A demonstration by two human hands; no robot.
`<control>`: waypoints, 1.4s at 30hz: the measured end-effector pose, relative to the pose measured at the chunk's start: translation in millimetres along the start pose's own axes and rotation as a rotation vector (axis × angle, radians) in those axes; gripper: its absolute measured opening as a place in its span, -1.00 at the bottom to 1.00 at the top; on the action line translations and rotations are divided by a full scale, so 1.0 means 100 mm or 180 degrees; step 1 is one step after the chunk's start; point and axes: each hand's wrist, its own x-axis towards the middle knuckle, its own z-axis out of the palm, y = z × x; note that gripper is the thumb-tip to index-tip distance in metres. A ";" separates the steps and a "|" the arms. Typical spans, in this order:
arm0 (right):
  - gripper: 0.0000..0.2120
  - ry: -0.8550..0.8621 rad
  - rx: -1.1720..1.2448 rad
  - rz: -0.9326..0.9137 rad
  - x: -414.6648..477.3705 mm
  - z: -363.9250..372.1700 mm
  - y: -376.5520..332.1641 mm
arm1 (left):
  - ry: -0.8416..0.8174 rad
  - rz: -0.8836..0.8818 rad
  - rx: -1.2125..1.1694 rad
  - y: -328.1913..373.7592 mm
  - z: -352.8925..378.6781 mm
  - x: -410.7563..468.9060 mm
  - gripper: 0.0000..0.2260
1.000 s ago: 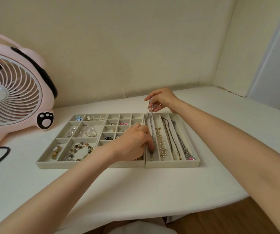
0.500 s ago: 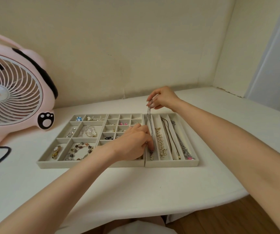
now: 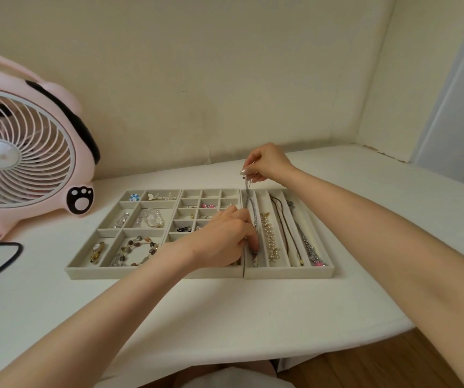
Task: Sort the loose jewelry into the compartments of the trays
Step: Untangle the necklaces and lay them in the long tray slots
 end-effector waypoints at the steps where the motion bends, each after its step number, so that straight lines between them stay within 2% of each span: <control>1: -0.90 -0.0001 -0.0062 0.0001 0.00 0.00 0.00 | 0.0004 0.0001 -0.0003 0.00 0.00 0.00 -0.65; 5: -0.90 -0.0006 -0.0427 -0.0006 -0.02 0.00 0.02 | 0.0022 0.0000 -0.0031 0.01 -0.01 0.01 -0.65; 11: -0.86 -0.0124 -0.0509 -0.0009 -0.06 0.00 0.05 | -0.0011 0.0001 -0.0030 0.01 -0.01 0.01 -0.64; 22: -0.91 -0.0245 -0.0099 -0.0118 -0.12 0.03 0.06 | -0.0025 -0.0005 -0.0004 0.00 0.00 0.02 -0.66; 35: -0.86 -0.0585 -0.0382 -0.0041 -0.24 0.03 0.12 | -0.0015 -0.0014 -0.0007 -0.01 0.01 0.02 -0.67; 42: -0.95 -0.0153 -0.0467 -0.0041 -0.19 -0.03 0.12 | -0.0025 -0.0015 0.0008 0.00 0.00 0.02 -0.65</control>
